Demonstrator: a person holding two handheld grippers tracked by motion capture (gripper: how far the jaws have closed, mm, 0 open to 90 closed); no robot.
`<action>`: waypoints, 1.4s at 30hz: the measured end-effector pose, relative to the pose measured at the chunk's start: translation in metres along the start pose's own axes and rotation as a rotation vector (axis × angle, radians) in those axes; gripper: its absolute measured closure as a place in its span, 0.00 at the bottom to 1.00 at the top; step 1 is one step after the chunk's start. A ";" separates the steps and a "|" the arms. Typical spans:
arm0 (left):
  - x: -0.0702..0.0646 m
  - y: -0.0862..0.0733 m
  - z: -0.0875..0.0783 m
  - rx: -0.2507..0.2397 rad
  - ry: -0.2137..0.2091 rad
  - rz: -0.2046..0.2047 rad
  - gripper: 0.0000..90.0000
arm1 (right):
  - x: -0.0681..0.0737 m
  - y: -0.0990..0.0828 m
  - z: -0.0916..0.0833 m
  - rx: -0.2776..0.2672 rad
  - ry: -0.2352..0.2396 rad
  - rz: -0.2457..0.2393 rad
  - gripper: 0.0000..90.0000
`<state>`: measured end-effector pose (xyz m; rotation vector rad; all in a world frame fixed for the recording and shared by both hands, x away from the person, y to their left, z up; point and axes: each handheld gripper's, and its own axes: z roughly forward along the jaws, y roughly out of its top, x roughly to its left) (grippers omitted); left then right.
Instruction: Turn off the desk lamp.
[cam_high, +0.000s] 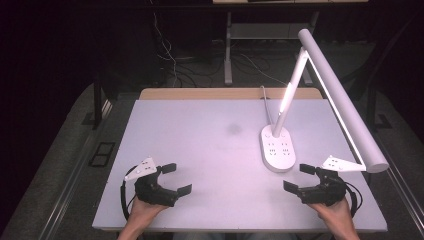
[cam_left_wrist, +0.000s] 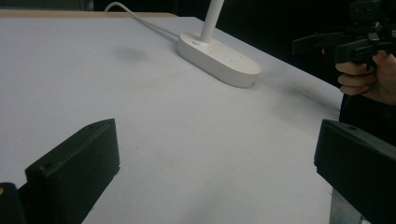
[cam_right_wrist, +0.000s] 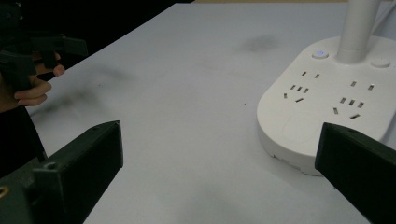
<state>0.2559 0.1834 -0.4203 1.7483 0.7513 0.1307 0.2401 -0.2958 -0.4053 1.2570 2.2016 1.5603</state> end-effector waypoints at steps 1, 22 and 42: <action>0.000 0.000 0.000 0.001 -0.001 0.000 0.00 | 0.000 0.000 0.000 0.001 0.001 0.000 0.01; 0.001 -0.001 0.002 0.005 -0.006 -0.017 0.00 | 0.006 -0.002 -0.004 0.035 -0.013 -0.001 0.01; 0.001 -0.002 0.002 0.007 0.000 -0.022 0.00 | 0.007 0.006 -0.010 0.089 -0.008 0.009 0.01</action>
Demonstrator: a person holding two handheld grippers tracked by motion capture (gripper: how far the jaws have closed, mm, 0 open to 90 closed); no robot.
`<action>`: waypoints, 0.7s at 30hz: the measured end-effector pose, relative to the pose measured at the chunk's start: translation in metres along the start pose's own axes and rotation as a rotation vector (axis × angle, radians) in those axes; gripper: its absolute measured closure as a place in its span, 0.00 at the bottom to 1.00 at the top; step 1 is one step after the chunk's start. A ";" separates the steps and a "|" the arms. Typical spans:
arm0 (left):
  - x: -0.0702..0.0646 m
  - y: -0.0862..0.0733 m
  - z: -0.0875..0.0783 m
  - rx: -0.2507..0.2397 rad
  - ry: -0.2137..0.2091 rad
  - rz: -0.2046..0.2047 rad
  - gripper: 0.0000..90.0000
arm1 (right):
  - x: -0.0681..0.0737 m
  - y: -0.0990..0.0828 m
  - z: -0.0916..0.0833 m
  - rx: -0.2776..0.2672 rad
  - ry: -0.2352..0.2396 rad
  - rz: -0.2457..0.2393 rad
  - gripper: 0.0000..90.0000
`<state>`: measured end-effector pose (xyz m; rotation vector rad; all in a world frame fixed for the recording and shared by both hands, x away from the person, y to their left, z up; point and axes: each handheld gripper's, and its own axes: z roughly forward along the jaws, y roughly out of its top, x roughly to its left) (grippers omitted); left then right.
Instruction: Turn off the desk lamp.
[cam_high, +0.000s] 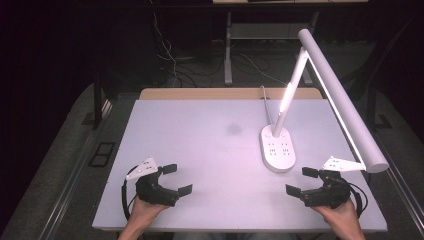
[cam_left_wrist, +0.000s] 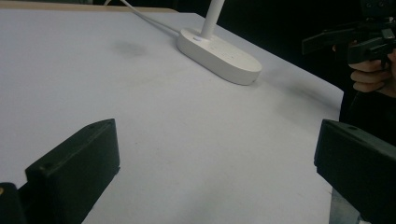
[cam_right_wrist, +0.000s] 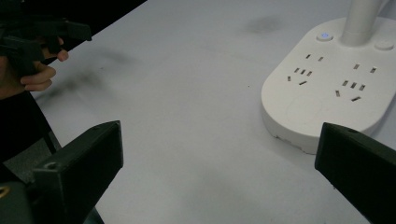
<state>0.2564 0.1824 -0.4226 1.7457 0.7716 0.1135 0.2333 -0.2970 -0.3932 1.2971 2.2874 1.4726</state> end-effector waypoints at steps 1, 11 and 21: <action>0.000 0.000 0.000 0.001 0.000 0.001 0.00 | 0.000 0.001 0.000 0.002 0.001 -0.004 0.01; 0.001 0.000 0.001 0.005 0.001 0.001 0.00 | -0.001 0.012 -0.004 0.019 -0.001 -0.019 0.01; 0.001 0.000 0.002 0.010 -0.003 -0.001 0.00 | -0.007 0.031 -0.010 0.027 -0.017 -0.053 0.01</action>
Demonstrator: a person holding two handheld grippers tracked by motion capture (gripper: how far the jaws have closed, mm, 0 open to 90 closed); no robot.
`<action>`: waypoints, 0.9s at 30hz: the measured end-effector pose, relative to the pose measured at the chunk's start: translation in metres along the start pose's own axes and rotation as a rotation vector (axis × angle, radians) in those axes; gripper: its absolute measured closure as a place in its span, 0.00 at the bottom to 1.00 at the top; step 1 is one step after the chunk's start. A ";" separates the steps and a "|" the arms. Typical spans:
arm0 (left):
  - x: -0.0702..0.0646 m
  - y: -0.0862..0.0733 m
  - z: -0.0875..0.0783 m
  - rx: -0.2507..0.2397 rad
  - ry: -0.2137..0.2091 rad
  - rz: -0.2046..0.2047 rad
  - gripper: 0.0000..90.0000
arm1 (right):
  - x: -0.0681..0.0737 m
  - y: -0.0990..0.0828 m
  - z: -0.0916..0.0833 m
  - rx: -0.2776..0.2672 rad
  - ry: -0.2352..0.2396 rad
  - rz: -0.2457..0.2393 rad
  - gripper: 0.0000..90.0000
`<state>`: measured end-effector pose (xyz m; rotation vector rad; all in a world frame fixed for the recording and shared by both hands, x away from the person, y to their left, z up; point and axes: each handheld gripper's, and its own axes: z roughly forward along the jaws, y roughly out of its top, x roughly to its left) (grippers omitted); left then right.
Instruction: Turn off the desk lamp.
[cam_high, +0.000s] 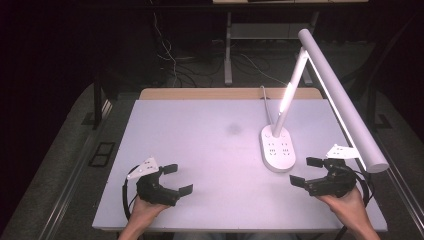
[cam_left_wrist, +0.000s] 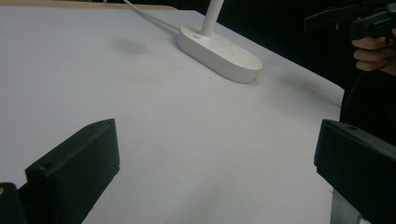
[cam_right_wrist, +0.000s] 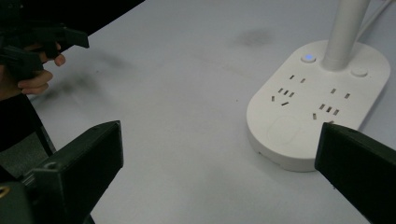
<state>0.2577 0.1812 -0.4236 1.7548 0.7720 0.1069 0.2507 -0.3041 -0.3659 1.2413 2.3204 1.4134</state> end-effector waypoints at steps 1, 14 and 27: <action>0.000 0.000 0.000 -0.001 0.002 0.000 0.00 | 0.000 0.002 -0.001 0.001 0.000 0.004 0.01; 0.000 0.000 0.001 -0.001 0.005 -0.001 0.00 | -0.013 0.021 -0.002 0.005 -0.023 0.000 0.01; 0.000 0.000 0.001 0.000 0.005 -0.002 0.00 | -0.024 0.037 0.005 0.027 -0.043 -0.004 0.01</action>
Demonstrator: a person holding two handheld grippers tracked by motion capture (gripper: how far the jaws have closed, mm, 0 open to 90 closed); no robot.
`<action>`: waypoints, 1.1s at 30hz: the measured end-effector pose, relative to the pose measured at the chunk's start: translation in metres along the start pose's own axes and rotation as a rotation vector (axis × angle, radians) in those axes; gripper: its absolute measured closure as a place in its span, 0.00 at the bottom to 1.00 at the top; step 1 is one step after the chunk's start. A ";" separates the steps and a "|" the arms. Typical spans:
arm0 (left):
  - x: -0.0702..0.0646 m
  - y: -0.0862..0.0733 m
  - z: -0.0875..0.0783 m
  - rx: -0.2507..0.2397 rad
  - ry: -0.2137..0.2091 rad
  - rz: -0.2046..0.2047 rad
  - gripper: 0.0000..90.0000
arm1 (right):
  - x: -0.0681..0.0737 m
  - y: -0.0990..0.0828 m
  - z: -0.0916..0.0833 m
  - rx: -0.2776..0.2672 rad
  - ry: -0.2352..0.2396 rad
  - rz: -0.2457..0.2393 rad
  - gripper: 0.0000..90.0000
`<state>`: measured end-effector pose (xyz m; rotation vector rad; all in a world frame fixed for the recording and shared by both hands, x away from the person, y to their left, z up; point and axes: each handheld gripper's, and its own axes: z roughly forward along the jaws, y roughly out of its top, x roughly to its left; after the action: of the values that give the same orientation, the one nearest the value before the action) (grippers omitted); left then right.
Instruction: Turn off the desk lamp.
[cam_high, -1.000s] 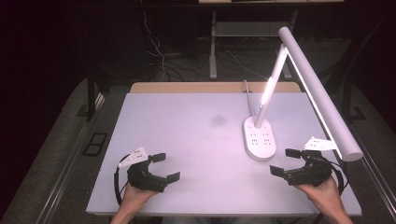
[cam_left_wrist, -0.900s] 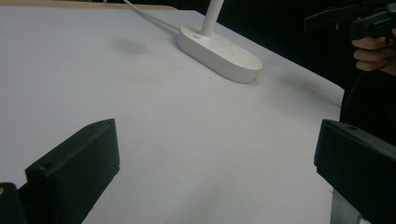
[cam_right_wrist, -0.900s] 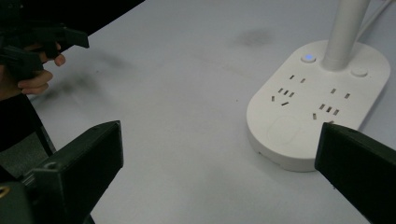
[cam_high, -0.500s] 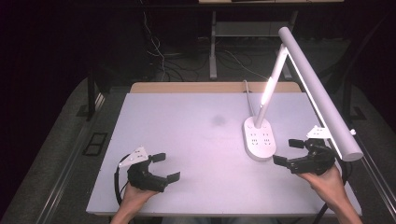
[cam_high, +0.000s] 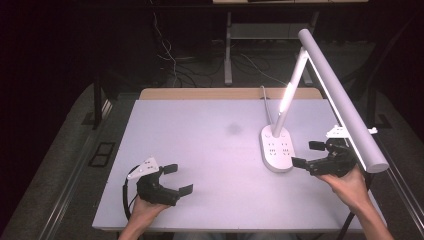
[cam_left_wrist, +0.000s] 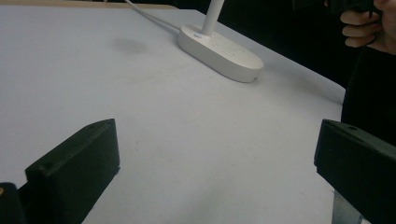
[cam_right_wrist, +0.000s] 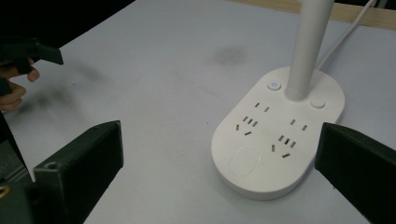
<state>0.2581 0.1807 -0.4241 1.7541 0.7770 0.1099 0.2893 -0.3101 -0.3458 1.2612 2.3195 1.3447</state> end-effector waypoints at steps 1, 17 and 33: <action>0.000 0.000 0.000 -0.001 0.000 -0.001 0.00 | -0.001 0.001 0.001 0.006 -0.004 -0.004 0.01; 0.000 0.000 -0.001 -0.006 0.002 0.000 0.00 | -0.021 0.016 0.013 0.040 -0.020 0.006 0.01; 0.001 0.000 -0.002 -0.007 0.001 0.002 0.00 | -0.046 0.036 0.030 0.050 -0.041 0.015 0.01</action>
<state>0.2582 0.1830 -0.4235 1.7486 0.7747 0.1142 0.3545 -0.3168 -0.3463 1.3103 2.3342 1.2612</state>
